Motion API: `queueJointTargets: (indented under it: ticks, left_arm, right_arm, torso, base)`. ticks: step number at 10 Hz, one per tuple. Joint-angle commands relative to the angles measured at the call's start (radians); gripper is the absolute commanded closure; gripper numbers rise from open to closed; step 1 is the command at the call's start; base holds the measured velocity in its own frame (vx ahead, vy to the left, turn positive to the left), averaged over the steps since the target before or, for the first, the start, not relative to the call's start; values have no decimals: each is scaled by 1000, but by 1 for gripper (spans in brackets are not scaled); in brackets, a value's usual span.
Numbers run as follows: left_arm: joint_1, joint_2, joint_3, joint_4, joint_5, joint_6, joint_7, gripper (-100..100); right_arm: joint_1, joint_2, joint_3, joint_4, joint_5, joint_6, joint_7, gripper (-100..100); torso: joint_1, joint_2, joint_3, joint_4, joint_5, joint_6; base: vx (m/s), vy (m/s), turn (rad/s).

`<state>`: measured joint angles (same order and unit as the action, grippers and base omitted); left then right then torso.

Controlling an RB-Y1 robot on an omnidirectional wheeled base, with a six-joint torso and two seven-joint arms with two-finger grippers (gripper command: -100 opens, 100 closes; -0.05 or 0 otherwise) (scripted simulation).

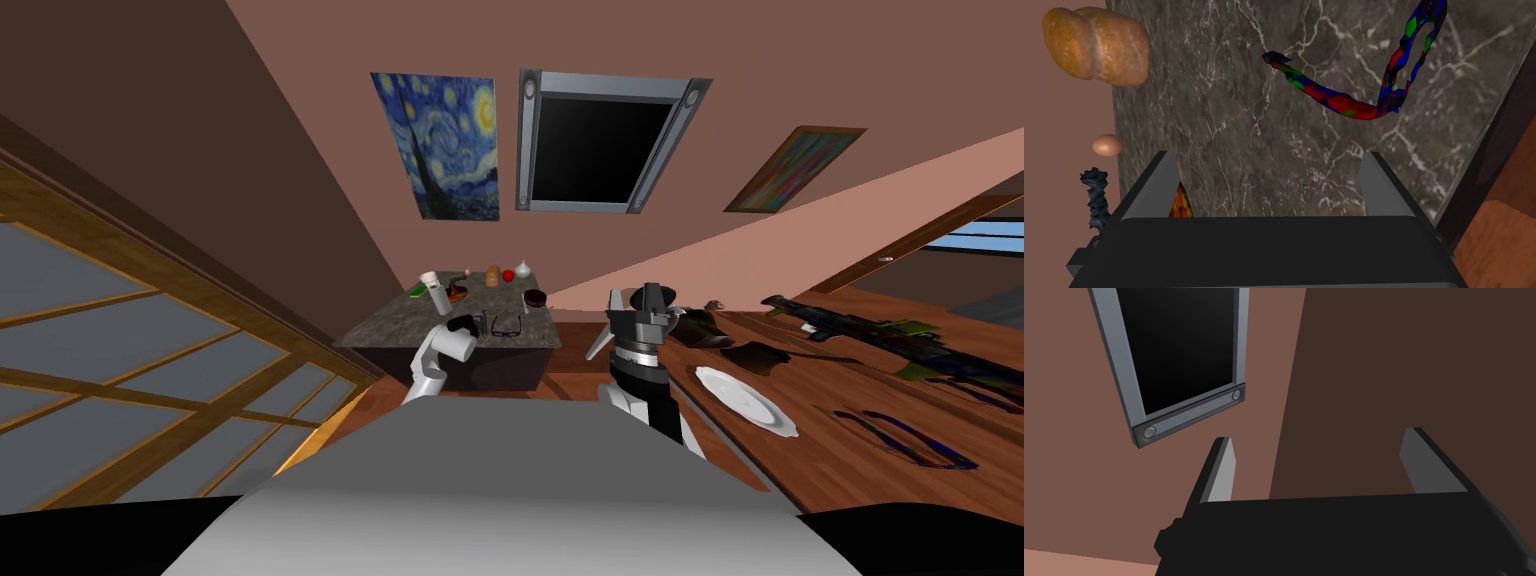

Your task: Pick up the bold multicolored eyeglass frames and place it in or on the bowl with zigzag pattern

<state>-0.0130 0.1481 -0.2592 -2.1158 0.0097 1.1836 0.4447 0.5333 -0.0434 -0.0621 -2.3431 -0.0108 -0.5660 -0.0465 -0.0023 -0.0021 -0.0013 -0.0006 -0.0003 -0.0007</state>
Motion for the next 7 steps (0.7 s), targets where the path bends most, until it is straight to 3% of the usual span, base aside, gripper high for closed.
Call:
queueJointTargets:
  ticks: [1, 2, 4, 5, 7]
  left_arm:
    - [-8, -8, -30, 7, 2, 50, 22, -100]
    - [-8, -8, -30, 7, 2, 58, 22, -100]
    - [-29, -21, -74, 21, 7, 124, 55, -100]
    - [-29, -21, -74, 21, 7, 139, 55, -100]
    - [-47, -33, -112, 33, 13, 205, 82, -100]
  right_arm:
    - [0, 0, 0, 0, 0, 0, 0, 0]
    - [0, 0, 0, 0, 0, 0, 0, 0]
    - [0, 0, 0, 0, 0, 0, 0, 0]
    - [0, 0, 0, 0, 0, 0, 0, 0]
    - [0, 0, 0, 0, 0, 0, 0, 0]
  torso:
    - [0, 0, 0, 0, 0, 0]
    - [0, 0, 0, 0, 0, 0]
    - [-1, 0, 0, 0, 0, 0]
    - [-1, 0, 0, 0, 0, 0]
    - [0, 0, 0, 0, 0, 0]
  base:
    - [31, -26, -48]
    - [22, -24, -30]
    - [28, -32, -67]
    - [30, -21, -21]
    - [30, -30, -53]
